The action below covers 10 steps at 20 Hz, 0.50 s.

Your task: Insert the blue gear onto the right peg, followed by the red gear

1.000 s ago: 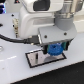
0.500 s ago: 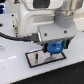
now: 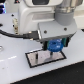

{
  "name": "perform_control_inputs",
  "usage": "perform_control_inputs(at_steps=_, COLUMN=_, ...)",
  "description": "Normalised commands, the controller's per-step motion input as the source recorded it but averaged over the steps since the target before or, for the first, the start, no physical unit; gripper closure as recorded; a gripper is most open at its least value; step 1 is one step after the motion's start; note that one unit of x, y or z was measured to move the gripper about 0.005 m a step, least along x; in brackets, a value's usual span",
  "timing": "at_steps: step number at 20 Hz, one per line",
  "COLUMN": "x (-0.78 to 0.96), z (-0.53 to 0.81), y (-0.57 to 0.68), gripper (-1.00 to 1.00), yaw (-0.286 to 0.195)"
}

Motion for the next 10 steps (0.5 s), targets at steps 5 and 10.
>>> perform_control_inputs(at_steps=5, x=0.13, z=-0.22, y=-0.03, gripper=1.0, yaw=0.0)
perform_control_inputs(at_steps=10, x=0.15, z=-0.3, y=-0.02, gripper=1.0, yaw=0.0)
